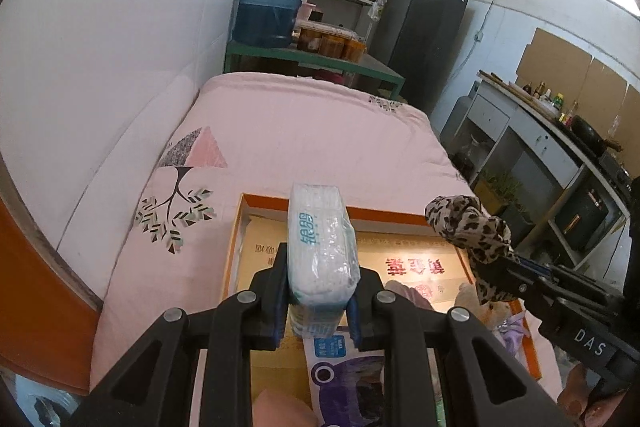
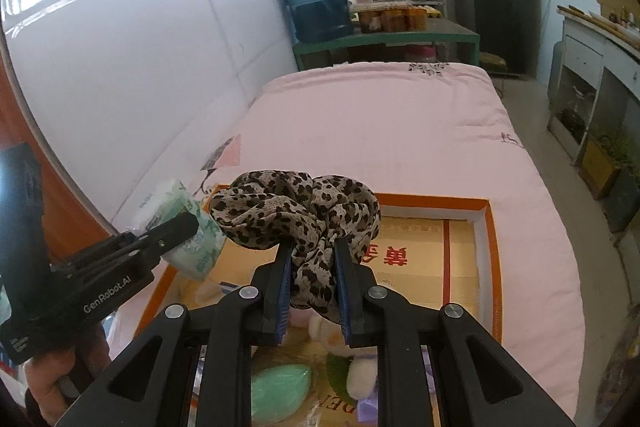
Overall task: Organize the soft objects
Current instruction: 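Carry the tissue pack and scrunchie over the box and lower them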
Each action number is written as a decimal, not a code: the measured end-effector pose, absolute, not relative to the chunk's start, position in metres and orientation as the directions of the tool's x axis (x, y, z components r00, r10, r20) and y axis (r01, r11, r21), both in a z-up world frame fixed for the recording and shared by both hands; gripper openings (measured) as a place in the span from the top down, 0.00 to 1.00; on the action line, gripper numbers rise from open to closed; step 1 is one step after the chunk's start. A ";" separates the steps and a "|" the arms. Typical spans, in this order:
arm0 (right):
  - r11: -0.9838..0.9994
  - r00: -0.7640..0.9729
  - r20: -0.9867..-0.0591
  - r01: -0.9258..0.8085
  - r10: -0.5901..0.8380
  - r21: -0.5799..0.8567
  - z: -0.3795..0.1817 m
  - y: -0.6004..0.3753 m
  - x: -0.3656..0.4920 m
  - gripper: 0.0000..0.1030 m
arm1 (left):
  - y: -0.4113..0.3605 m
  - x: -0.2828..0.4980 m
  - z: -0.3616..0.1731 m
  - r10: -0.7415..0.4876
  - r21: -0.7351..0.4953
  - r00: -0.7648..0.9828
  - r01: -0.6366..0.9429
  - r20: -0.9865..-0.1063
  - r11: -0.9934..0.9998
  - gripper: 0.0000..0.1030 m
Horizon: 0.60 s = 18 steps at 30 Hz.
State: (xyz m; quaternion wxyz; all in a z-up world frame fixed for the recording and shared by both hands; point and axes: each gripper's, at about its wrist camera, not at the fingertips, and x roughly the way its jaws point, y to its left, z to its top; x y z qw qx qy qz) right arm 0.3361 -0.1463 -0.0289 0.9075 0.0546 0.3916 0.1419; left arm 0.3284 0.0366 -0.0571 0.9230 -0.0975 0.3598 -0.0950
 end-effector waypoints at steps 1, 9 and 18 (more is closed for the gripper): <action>0.955 0.652 -0.698 -0.211 0.295 0.207 -0.030 -0.147 0.337 0.81 | 0.036 0.328 -0.059 -0.243 -0.244 0.721 0.105 -0.649 0.964 0.77; 0.973 0.646 -0.729 -0.187 0.228 0.138 -0.040 -0.143 0.343 0.81 | 0.031 0.331 -0.069 -0.220 -0.207 0.706 0.107 -0.673 0.973 0.77; 0.983 0.635 -0.755 -0.167 0.164 0.073 -0.054 -0.141 0.349 0.80 | 0.023 0.333 -0.078 -0.180 -0.152 0.698 0.103 -0.693 0.983 0.77</action>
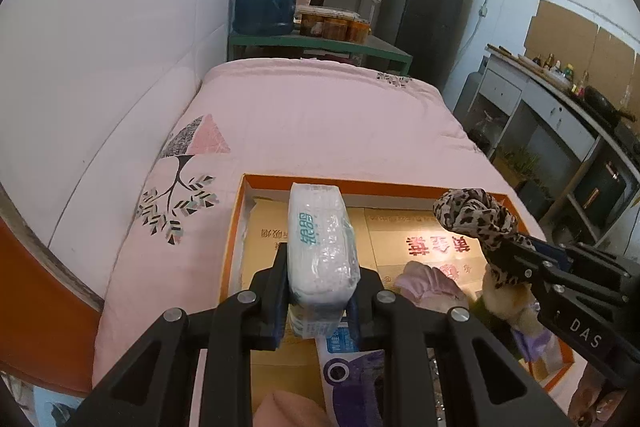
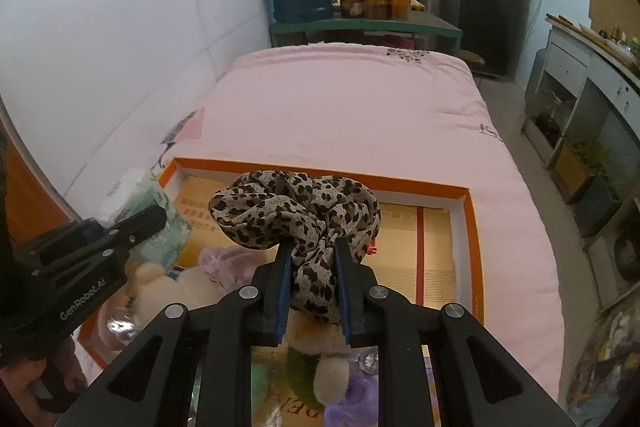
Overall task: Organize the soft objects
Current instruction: 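Carry the tissue pack and scrunchie over the box and lower them, then open both tools to release the tissue pack and scrunchie into the box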
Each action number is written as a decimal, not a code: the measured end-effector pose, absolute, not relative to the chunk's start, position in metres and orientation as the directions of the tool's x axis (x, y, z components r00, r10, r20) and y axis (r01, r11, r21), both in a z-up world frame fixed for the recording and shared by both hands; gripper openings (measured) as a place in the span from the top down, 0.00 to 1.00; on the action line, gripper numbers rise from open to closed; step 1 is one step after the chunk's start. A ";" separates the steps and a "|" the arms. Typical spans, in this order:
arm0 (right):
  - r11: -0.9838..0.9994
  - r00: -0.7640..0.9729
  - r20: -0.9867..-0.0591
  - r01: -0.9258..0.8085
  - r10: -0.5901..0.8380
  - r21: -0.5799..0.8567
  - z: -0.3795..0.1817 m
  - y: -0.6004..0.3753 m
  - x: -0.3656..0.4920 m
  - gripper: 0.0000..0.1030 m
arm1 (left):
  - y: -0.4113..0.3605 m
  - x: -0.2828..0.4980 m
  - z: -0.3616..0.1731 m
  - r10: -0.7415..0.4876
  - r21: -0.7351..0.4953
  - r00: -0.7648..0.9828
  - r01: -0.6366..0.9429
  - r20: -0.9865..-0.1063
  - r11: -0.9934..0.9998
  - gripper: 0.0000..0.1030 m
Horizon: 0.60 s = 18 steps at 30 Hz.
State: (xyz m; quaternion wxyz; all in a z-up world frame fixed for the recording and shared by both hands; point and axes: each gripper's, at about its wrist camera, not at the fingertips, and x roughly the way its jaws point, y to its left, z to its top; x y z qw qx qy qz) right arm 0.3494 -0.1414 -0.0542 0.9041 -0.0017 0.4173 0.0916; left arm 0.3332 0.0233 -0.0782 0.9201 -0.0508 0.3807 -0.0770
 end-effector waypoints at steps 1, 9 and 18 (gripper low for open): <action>0.984 0.634 -0.756 -0.166 0.160 0.069 -0.056 -0.141 0.350 0.80 | 0.021 0.334 -0.078 -0.176 -0.146 0.698 0.104 -0.694 0.984 0.77; 0.984 0.623 -0.768 -0.173 0.148 0.049 -0.064 -0.138 0.352 0.78 | 0.014 0.334 -0.082 -0.161 -0.116 0.693 0.111 -0.703 0.987 0.77; 0.984 0.618 -0.771 -0.167 0.154 0.063 -0.064 -0.140 0.352 0.76 | 0.018 0.336 -0.085 -0.172 -0.131 0.685 0.112 -0.708 0.985 0.77</action>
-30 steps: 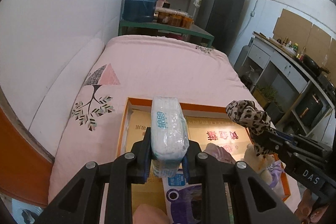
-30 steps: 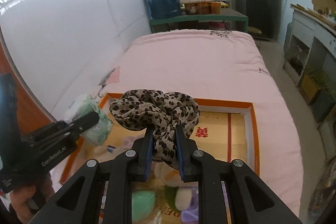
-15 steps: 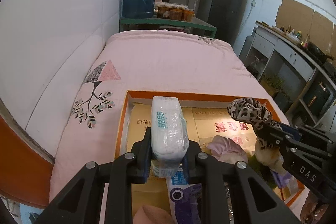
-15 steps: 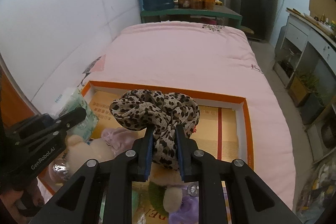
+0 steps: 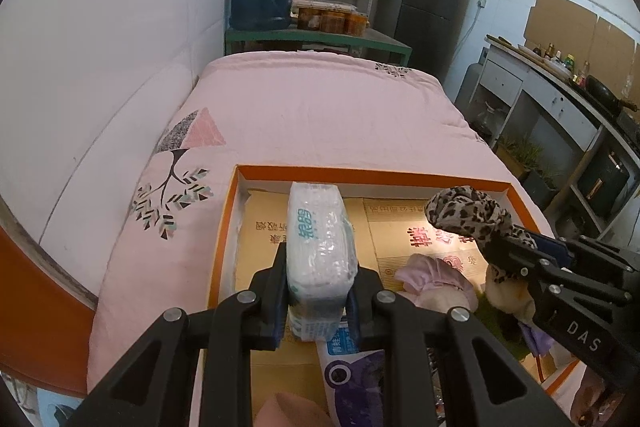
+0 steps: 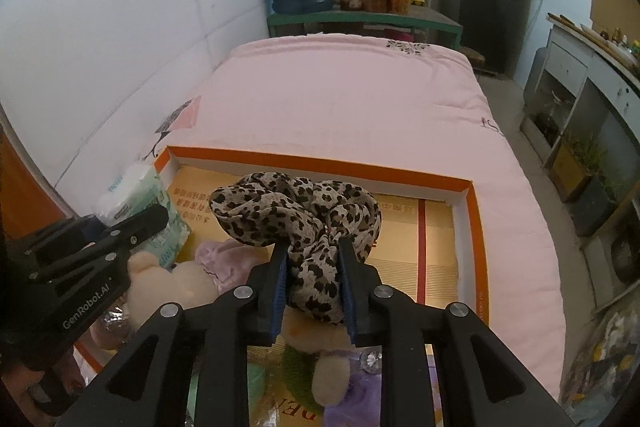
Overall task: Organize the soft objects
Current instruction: 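Open both tools to release the tissue pack and scrunchie into the box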
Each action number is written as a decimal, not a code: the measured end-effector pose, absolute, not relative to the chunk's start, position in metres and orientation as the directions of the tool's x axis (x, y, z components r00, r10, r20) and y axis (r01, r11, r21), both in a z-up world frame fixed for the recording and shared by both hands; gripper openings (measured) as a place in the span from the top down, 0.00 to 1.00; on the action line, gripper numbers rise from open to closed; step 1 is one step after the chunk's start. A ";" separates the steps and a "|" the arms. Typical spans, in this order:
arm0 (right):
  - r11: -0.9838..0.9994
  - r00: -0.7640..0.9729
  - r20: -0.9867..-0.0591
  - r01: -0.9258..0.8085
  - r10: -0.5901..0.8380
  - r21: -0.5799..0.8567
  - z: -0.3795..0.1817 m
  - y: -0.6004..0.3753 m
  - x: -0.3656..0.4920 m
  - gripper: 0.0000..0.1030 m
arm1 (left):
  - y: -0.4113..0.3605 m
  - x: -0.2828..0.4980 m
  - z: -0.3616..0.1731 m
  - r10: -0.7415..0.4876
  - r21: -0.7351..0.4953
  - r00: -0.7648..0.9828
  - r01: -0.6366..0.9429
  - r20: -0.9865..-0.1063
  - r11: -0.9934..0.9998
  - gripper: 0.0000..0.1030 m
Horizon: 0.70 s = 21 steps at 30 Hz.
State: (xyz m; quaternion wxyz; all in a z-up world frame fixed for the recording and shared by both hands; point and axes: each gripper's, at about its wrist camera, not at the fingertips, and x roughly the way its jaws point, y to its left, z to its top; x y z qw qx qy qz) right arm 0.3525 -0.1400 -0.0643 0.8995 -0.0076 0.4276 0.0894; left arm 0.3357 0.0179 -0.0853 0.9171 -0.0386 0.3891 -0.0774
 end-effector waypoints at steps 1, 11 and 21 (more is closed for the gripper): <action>0.984 0.617 -0.771 -0.167 0.159 0.069 -0.064 -0.141 0.353 0.74 | 0.018 0.336 -0.086 -0.173 -0.132 0.684 0.114 -0.708 0.985 0.77; 0.984 0.615 -0.771 -0.158 0.167 0.088 -0.063 -0.143 0.356 0.51 | 0.018 0.337 -0.085 -0.205 -0.156 0.678 0.133 -0.706 0.979 0.50; 0.985 0.622 -0.765 -0.146 0.168 0.097 -0.061 -0.145 0.356 0.51 | 0.018 0.330 -0.071 -0.210 -0.158 0.702 0.139 -0.681 0.978 0.44</action>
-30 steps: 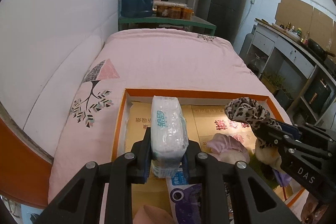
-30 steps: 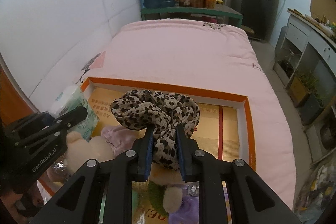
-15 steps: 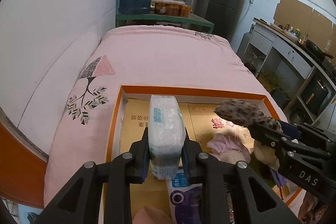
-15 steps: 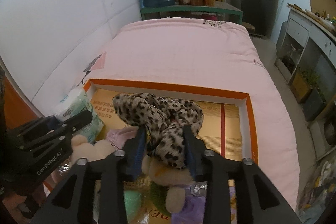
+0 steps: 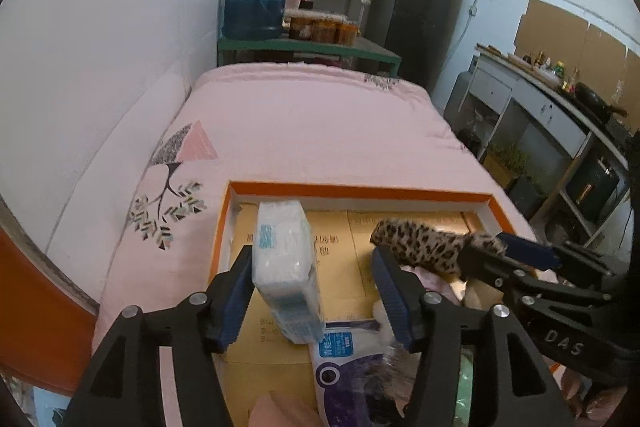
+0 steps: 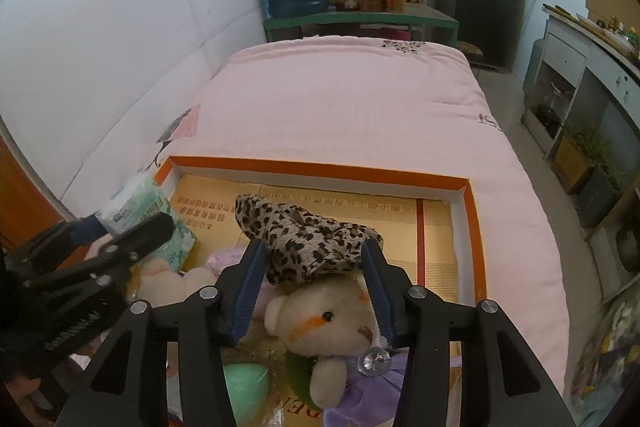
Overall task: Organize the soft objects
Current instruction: 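Open both tools to release the tissue pack and scrunchie into the box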
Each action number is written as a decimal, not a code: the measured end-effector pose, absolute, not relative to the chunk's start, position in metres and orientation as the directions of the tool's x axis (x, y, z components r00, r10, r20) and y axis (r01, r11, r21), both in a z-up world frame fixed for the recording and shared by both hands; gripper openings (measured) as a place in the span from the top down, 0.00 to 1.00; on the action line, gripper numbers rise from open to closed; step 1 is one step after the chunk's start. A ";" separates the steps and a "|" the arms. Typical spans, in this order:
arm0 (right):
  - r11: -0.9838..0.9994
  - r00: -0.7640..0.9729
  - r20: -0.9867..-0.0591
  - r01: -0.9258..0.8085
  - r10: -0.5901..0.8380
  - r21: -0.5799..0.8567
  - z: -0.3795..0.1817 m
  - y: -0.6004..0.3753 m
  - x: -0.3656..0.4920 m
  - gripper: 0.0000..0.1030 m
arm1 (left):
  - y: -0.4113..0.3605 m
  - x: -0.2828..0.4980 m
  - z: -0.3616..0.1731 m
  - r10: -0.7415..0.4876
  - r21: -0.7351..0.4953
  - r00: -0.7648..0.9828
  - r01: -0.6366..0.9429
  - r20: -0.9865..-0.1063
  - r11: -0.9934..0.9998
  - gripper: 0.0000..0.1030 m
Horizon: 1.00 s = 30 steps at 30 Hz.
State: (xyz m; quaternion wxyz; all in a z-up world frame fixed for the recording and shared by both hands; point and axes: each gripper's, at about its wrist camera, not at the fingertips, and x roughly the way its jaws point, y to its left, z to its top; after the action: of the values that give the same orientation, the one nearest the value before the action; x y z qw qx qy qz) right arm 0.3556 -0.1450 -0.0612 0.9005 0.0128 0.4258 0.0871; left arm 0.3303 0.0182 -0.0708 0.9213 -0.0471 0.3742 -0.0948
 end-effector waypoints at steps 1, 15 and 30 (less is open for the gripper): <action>0.985 0.624 -0.764 -0.144 0.168 0.098 -0.061 -0.146 0.355 0.51 | 0.019 0.329 -0.068 -0.216 -0.164 0.706 0.142 -0.674 0.976 0.44; 0.988 0.663 -0.733 -0.084 0.153 0.131 -0.048 -0.159 0.349 0.51 | -0.010 0.317 -0.055 -0.375 -0.230 0.660 0.300 -0.651 0.926 0.44; 0.982 0.755 -0.648 0.032 0.100 0.188 -0.013 -0.190 0.332 0.51 | -0.008 0.292 -0.016 -0.395 -0.227 0.734 0.323 -0.553 0.919 0.43</action>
State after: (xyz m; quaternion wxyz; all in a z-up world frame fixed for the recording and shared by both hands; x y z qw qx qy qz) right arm 0.3316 -0.1897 -0.0127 0.9321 0.0941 0.3493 0.0182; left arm 0.2916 -0.0082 -0.0155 0.9292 -0.0578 0.3096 -0.1932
